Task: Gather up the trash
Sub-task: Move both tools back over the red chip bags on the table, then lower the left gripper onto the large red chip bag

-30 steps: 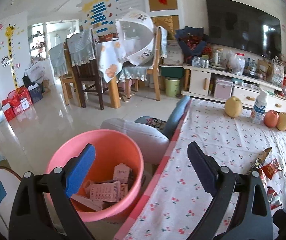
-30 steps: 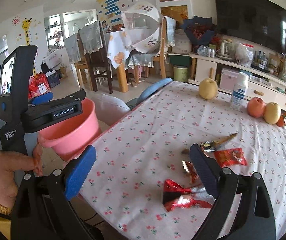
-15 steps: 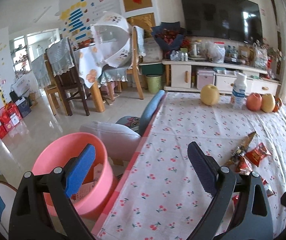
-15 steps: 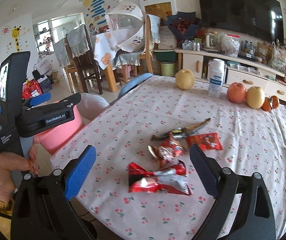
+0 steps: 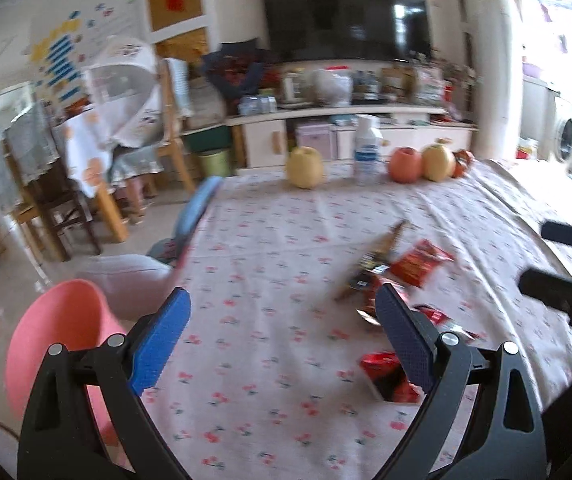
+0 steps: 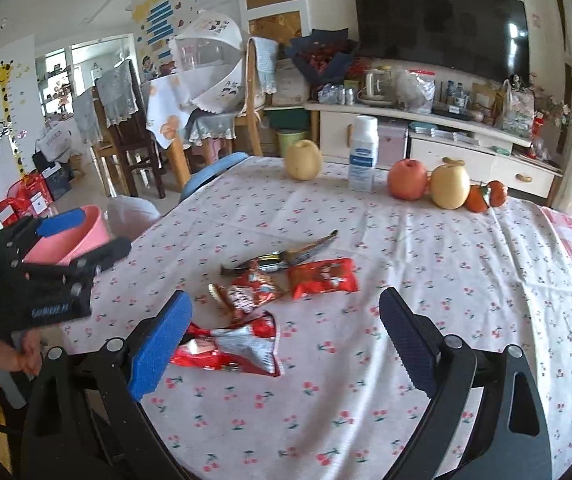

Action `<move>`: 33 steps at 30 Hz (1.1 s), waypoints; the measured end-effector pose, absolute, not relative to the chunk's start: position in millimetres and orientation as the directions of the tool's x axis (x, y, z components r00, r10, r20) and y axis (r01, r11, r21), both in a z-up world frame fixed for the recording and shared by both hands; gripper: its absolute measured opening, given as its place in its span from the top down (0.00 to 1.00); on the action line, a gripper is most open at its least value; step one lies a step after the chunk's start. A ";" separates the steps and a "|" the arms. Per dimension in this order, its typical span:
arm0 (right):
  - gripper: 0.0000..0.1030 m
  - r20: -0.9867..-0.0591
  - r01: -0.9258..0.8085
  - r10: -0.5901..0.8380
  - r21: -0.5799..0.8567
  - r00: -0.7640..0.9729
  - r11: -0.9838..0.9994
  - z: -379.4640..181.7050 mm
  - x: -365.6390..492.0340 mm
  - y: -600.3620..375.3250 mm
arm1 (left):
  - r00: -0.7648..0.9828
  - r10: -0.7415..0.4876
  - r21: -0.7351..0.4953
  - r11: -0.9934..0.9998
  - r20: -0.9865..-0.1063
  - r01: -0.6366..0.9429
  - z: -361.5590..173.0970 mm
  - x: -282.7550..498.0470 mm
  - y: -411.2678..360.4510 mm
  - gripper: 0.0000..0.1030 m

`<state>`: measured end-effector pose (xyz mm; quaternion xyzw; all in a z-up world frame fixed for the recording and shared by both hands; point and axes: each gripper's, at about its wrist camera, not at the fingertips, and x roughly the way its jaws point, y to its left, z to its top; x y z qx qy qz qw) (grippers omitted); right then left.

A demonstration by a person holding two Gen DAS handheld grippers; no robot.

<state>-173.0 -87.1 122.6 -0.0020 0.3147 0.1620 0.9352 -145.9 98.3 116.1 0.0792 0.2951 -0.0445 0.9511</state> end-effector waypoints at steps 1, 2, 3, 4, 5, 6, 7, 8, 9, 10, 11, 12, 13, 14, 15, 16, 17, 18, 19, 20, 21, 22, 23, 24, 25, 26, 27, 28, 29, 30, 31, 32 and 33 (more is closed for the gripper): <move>0.09 -0.589 -0.299 0.298 0.099 0.751 0.949 122.2 -172.3 -90.7 | 0.818 -0.050 0.126 0.981 -0.573 0.148 113.5 -146.8 93.8 0.09; 0.09 -0.589 -0.294 0.294 0.098 0.753 0.951 121.3 -172.0 -93.8 | 0.813 -0.059 0.129 0.978 -0.579 0.163 111.5 -146.4 90.3 0.09; 0.09 -0.587 -0.289 0.286 0.091 0.758 0.953 120.8 -172.0 -96.6 | 0.804 -0.070 0.135 0.974 -0.590 0.184 107.6 -146.2 84.9 0.09; 0.09 -0.584 -0.283 0.275 0.080 0.764 0.956 120.6 -172.2 -99.2 | 0.799 -0.074 0.140 0.971 -0.597 0.194 105.9 -146.7 81.2 0.09; 0.09 -0.582 -0.280 0.268 0.072 0.767 0.957 120.3 -172.1 -101.9 | 0.793 -0.077 0.147 0.968 -0.604 0.206 104.0 -146.6 78.0 0.09; 0.09 -0.580 -0.273 0.256 0.060 0.774 0.960 120.2 -171.9 -104.8 | 0.787 -0.080 0.153 0.964 -0.612 0.218 101.3 -146.2 74.0 0.09; 0.09 -0.578 -0.268 0.248 0.053 0.777 0.962 119.8 -171.2 -107.2 | 0.780 -0.088 0.154 0.961 -0.619 0.231 98.7 -146.4 70.7 0.09; 0.09 -0.577 -0.264 0.241 0.046 0.781 0.964 119.5 -170.7 -109.7 | 0.775 -0.097 0.149 0.959 -0.625 0.241 97.2 -145.7 68.9 0.09; 0.09 -0.576 -0.261 0.237 0.043 0.782 0.964 119.0 -170.6 -111.6 | 0.769 -0.103 0.145 0.958 -0.631 0.247 95.3 -144.9 67.1 0.09; 0.09 -0.576 -0.258 0.234 0.041 0.783 0.965 118.5 -169.6 -113.2 | 0.764 -0.102 0.146 0.957 -0.638 0.249 93.7 -144.0 65.4 0.09; 0.09 -0.576 -0.255 0.228 0.035 0.785 0.966 117.9 -169.0 -115.3 | 0.759 -0.100 0.148 0.956 -0.643 0.252 92.4 -142.8 64.6 0.09; 0.09 -0.576 -0.252 0.224 0.031 0.786 0.967 117.6 -168.2 -116.0 | 0.752 -0.101 0.151 0.954 -0.652 0.258 90.1 -142.1 62.4 0.09; 0.09 -0.576 -0.249 0.218 0.025 0.788 0.968 116.8 -167.7 -117.2 | 0.748 -0.103 0.151 0.953 -0.656 0.263 88.5 -142.0 59.9 0.09; 0.09 -0.576 -0.245 0.209 0.015 0.790 0.969 116.0 -167.1 -118.5 | 0.744 -0.107 0.152 0.950 -0.660 0.272 86.7 -141.8 57.5 0.09; 0.09 -0.577 -0.243 0.203 0.007 0.791 0.970 114.9 -166.6 -119.3 | 0.740 -0.111 0.154 0.948 -0.663 0.280 85.2 -142.0 55.1 0.09; 0.09 -0.578 -0.242 0.198 0.002 0.792 0.970 114.0 -166.1 -119.9 | 0.737 -0.114 0.154 0.946 -0.667 0.287 83.8 -141.0 52.7 0.09; 0.09 -0.580 -0.239 0.192 -0.005 0.792 0.971 112.7 -165.6 -120.2 | 0.731 -0.118 0.153 0.943 -0.672 0.294 81.9 -140.2 50.7 0.09; 0.09 -0.582 -0.239 0.188 -0.010 0.791 0.971 111.8 -164.7 -120.8 | 0.725 -0.120 0.153 0.942 -0.679 0.299 80.3 -139.3 48.7 0.09; 0.09 -0.584 -0.238 0.186 -0.012 0.790 0.971 110.8 -164.2 -121.3 | 0.717 -0.119 0.155 0.940 -0.687 0.305 78.1 -137.8 46.7 0.09; 0.09 -0.589 -0.237 0.183 -0.015 0.787 0.971 109.5 -163.0 -121.7 | 0.708 -0.118 0.158 0.937 -0.697 0.311 75.0 -136.5 44.8 0.09; 0.09 -0.593 -0.237 0.181 -0.017 0.785 0.971 108.6 -161.9 -121.9 | 0.703 -0.116 0.161 0.935 -0.702 0.315 72.8 -135.4 42.7 0.09; 0.09 -0.596 -0.238 0.180 -0.019 0.782 0.971 107.7 -161.2 -122.1 | 0.699 -0.116 0.162 0.934 -0.705 0.318 71.2 -135.0 41.6 0.09; 0.09 -0.602 -0.243 0.185 -0.015 0.776 0.970 106.6 -160.3 -121.7 | 0.695 -0.119 0.161 0.932 -0.709 0.323 69.7 -134.3 40.4 0.09; 0.09 -0.608 -0.249 0.192 -0.010 0.771 0.968 105.8 -159.5 -121.6 | 0.690 -0.122 0.160 0.931 -0.713 0.329 68.2 -133.3 39.5 0.09; 0.09 -0.613 -0.256 0.201 -0.003 0.764 0.967 104.7 -158.5 -121.2 | 0.686 -0.123 0.160 0.929 -0.717 0.334 66.3 -132.3 38.3 0.09; 0.09 -0.622 -0.266 0.211 0.005 0.754 0.964 103.1 -157.3 -119.9 | 0.683 -0.124 0.160 0.928 -0.720 0.337 64.7 -131.4 37.5 0.09; 0.09 -0.628 -0.273 0.218 0.008 0.747 0.962 101.8 -156.6 -118.8 | 0.678 -0.125 0.159 0.926 -0.724 0.341 63.0 -130.5 36.3 0.09; 0.09 -0.636 -0.281 0.224 0.012 0.739 0.960 100.5 -155.6 -117.3 | 0.674 -0.126 0.159 0.925 -0.728 0.346 61.4 -129.4 35.0 0.09; 0.09 -0.642 -0.288 0.229 0.014 0.732 0.958 99.4 -154.6 -116.1 | 0.671 -0.127 0.160 0.923 -0.730 0.349 60.5 -128.1 34.0 0.09; 0.09 -0.649 -0.295 0.235 0.017 0.723 0.955 97.8 -153.4 -114.7 | 0.670 -0.128 0.161 0.922 -0.731 0.352 59.8 -127.5 33.3 0.09; 0.09 -0.657 -0.302 0.239 0.018 0.715 0.953 96.0 -152.0 -112.9 | 0.669 -0.130 0.161 0.921 -0.732 0.355 58.9 -126.5 32.1 0.09; 0.09 -0.663 -0.305 0.239 0.017 0.710 0.952 94.4 -151.4 -111.5 | 0.667 -0.134 0.159 0.919 -0.733 0.360 58.0 -125.4 31.6 0.09; 0.09 -0.668 -0.308 0.239 0.015 0.705 0.951 92.6 -150.7 -110.8 | 0.665 -0.135 0.159 0.919 -0.735 0.362 57.5 -124.5 31.1 0.09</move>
